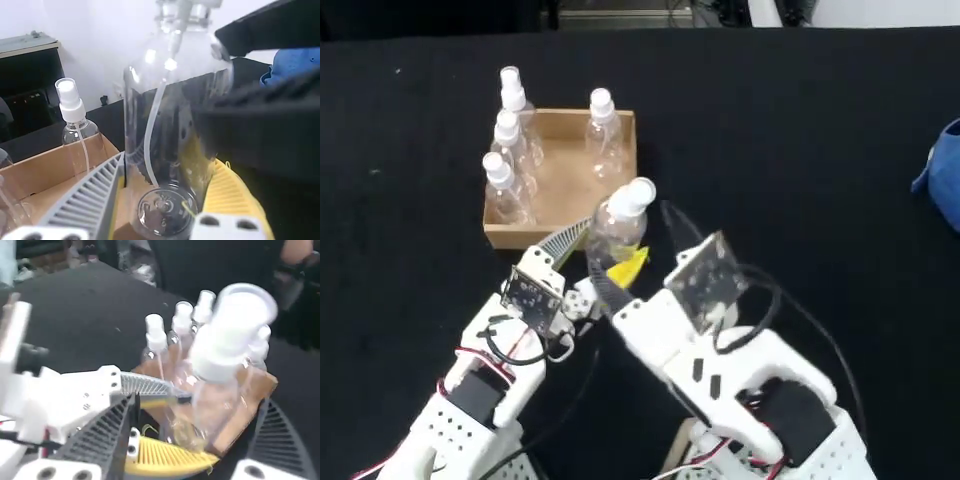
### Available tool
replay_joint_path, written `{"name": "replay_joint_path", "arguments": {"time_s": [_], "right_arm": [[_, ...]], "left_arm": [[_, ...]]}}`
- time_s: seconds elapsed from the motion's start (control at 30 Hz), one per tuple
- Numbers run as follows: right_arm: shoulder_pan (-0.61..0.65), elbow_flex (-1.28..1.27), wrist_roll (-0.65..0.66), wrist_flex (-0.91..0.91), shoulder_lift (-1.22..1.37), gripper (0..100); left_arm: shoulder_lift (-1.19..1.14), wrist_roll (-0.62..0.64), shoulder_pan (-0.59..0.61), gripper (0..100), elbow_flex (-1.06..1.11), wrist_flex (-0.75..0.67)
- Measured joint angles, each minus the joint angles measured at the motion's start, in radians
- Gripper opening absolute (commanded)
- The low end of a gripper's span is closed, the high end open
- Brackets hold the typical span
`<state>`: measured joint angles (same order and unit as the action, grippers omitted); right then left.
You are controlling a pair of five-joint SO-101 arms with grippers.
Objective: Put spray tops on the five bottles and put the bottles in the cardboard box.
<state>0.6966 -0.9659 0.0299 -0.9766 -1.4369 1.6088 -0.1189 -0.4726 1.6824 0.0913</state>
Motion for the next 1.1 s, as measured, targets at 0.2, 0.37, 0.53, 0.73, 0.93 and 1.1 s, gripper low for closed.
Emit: {"name": "replay_joint_path", "arguments": {"time_s": [0.2, 0.37, 0.53, 0.73, 0.93, 1.1], "right_arm": [[-0.034, -0.120, 0.000, 0.133, -0.008, 31.9], [-0.064, -0.152, 0.000, 0.199, -0.009, 31.9], [-0.063, -0.152, 0.000, 0.215, -0.009, 31.8], [-0.063, -0.161, 0.000, 0.216, -0.009, 27.4], [-0.064, -0.161, 0.000, 0.227, -0.009, 16.2], [-0.068, -0.198, 0.002, 0.273, -0.023, 15.8]], "left_arm": [[0.000, 0.000, 0.002, 3, 0.000, 0.000], [0.000, 0.000, 0.002, 3, 0.000, 0.000], [0.000, 0.000, 0.002, 3, 0.000, 0.000], [0.000, 0.000, 0.002, 3, 0.000, 0.000], [0.000, 0.000, 0.002, 3, 0.000, 0.000], [0.000, 0.006, 0.005, 3, 0.000, 0.000]]}}
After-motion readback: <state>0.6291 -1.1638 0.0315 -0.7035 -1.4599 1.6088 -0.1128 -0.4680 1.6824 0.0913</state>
